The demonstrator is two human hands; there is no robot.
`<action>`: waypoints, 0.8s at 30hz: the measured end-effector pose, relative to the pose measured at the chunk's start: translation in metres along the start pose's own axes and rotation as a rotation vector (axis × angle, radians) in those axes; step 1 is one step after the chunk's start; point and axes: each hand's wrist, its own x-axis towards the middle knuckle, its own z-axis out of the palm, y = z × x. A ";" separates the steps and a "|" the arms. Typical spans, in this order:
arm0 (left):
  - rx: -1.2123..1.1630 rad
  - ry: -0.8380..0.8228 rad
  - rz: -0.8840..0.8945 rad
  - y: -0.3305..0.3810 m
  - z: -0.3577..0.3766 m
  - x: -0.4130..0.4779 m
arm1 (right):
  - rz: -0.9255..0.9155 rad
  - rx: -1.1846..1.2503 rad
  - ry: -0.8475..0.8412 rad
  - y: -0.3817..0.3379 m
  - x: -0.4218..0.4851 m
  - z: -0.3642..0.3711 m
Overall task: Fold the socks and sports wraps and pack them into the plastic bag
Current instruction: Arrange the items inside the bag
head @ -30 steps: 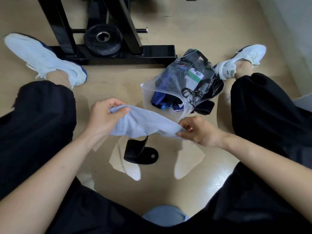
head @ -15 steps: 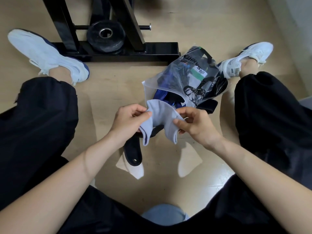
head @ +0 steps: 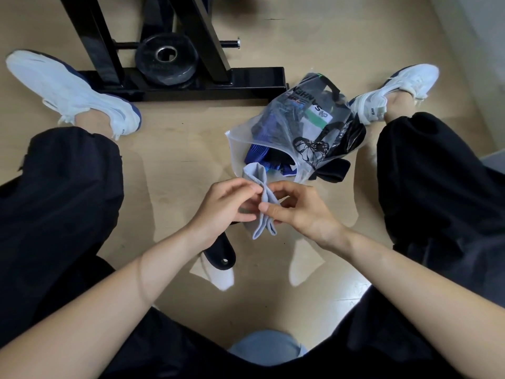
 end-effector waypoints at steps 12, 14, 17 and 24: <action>0.567 0.074 0.095 -0.039 -0.038 0.026 | -0.088 -0.363 0.105 0.000 -0.003 -0.040; 0.747 -0.014 0.063 -0.058 -0.038 0.033 | -0.098 -0.412 0.132 0.001 -0.003 -0.043; 0.999 -0.072 0.077 -0.079 -0.032 0.043 | -0.108 -0.421 0.140 0.003 -0.004 -0.045; 1.218 -0.042 0.025 -0.090 -0.046 0.048 | -0.114 -0.585 0.194 0.002 -0.004 -0.057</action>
